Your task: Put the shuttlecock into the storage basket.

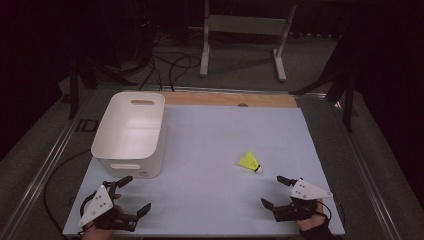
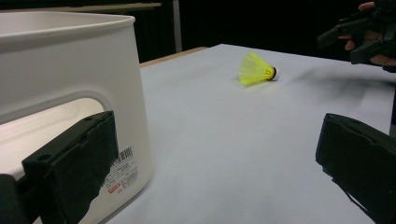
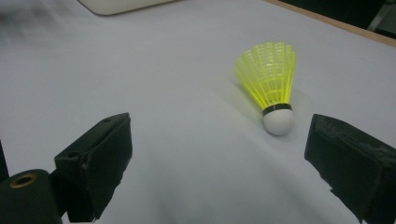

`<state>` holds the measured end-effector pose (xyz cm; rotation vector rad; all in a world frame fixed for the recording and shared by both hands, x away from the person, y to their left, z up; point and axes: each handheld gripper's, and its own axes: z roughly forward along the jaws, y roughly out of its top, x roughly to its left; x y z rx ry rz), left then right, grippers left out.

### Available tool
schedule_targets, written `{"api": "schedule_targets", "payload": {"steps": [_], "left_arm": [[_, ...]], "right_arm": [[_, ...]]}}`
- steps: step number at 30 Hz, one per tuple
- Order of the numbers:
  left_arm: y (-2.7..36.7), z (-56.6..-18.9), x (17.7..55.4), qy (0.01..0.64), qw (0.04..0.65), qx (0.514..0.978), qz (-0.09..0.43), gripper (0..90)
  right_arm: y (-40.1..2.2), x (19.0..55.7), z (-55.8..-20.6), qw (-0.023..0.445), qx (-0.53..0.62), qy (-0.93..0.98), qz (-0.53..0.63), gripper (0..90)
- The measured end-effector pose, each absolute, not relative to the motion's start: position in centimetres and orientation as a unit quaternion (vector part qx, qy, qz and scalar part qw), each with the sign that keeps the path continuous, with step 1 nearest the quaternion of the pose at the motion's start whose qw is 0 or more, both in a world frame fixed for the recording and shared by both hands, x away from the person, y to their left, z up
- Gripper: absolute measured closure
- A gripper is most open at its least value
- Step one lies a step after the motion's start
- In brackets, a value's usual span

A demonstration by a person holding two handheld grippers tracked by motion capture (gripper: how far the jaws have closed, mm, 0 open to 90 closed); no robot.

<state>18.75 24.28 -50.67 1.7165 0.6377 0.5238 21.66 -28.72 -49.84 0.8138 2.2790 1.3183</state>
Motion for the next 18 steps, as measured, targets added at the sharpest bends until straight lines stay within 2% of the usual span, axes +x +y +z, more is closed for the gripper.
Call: {"api": "schedule_targets", "payload": {"steps": [18], "left_arm": [[24.30, -50.65, 18.73, 0.273, 0.581, 0.734, 0.224, 0.0]], "right_arm": [[-28.24, 21.35, -49.49, 0.197, 0.277, 0.822, 0.456, 7.6]]}}
